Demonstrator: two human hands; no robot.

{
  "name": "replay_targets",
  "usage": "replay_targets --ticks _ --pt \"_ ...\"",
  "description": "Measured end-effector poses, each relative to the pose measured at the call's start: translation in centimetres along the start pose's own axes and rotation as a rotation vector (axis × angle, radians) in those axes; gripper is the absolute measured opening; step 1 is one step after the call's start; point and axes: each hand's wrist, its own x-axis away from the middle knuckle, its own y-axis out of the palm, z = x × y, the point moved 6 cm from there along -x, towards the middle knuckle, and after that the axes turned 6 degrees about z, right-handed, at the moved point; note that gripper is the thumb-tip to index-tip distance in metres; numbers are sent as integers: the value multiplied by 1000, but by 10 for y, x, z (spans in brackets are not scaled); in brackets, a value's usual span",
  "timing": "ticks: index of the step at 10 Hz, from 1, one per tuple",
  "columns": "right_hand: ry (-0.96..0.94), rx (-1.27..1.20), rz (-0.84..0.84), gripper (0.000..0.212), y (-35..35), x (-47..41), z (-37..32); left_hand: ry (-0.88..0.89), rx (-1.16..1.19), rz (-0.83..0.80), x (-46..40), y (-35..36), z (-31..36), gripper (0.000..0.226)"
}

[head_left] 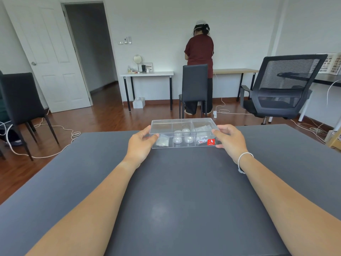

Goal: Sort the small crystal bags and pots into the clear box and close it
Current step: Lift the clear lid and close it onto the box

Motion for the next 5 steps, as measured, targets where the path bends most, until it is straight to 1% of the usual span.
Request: replay_targets --ticks 2,3,4,5 --pt "-25 37 12 29 1 -1 2 11 -30 10 1 0 0 53" --pt "-37 80 24 37 -1 4 2 75 -152 47 5 -1 4 55" --pt "-66 94 41 42 -7 11 0 257 -341 65 14 -2 14 55" --pt "-133 154 45 43 -11 23 -6 355 -469 57 26 -4 20 56"
